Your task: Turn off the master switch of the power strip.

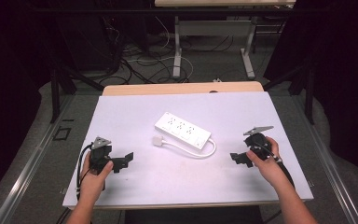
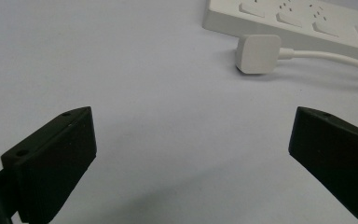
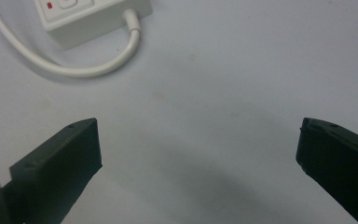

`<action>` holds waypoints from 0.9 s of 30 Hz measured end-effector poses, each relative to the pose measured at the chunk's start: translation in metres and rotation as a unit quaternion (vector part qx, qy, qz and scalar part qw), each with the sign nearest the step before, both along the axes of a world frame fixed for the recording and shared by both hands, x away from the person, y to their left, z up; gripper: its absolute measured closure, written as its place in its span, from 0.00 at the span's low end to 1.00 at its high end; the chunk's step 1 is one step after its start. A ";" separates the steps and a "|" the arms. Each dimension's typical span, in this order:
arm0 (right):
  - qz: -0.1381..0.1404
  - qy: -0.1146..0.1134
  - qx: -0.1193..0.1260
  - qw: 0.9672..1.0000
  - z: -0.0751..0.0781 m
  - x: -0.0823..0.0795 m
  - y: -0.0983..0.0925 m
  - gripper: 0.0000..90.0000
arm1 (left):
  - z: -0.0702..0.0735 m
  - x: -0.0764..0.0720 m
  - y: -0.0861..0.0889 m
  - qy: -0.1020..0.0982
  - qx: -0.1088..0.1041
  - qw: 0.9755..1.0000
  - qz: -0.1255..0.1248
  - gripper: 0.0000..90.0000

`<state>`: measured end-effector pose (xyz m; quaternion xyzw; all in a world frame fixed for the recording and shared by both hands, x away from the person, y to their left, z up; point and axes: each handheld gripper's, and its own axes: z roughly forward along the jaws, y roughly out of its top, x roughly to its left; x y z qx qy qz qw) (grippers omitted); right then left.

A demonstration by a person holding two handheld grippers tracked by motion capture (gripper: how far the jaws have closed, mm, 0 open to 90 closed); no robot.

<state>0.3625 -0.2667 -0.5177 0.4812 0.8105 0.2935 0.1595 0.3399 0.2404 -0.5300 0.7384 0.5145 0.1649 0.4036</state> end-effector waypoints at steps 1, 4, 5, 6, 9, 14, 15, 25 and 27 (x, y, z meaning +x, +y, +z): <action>-0.008 0.001 -0.001 1.000 0.000 -0.002 -0.002 0.00 | 0.000 0.000 0.000 0.001 0.001 1.000 -0.001 0.01; -0.018 -0.002 -0.003 1.000 -0.001 -0.008 -0.007 0.00 | 0.000 0.001 0.001 0.002 0.003 1.000 -0.002 0.01; -0.019 -0.002 -0.002 1.000 -0.001 -0.010 -0.009 0.00 | 0.000 0.001 0.001 0.002 0.002 1.000 -0.001 0.01; -0.022 -0.005 -0.002 1.000 -0.001 -0.011 -0.012 0.00 | 0.000 0.000 0.000 0.002 0.001 1.000 0.000 0.01; -0.032 -0.008 0.007 0.999 -0.003 -0.016 -0.019 0.00 | -0.001 0.000 -0.001 0.003 -0.006 1.000 0.002 0.01; -0.045 -0.016 0.016 0.999 -0.008 -0.022 -0.034 0.00 | -0.001 0.000 0.000 0.002 -0.005 1.000 0.002 0.01; -0.046 -0.019 0.017 0.999 -0.009 -0.023 -0.037 0.00 | -0.001 0.000 0.001 0.003 -0.003 1.000 0.002 0.01; -0.066 -0.029 0.018 0.997 -0.017 -0.030 -0.052 0.00 | -0.002 0.001 0.000 0.003 -0.005 1.000 0.005 0.01; -0.072 -0.031 0.018 0.997 -0.018 -0.031 -0.054 0.00 | -0.002 0.001 0.000 0.004 -0.006 1.000 0.003 0.01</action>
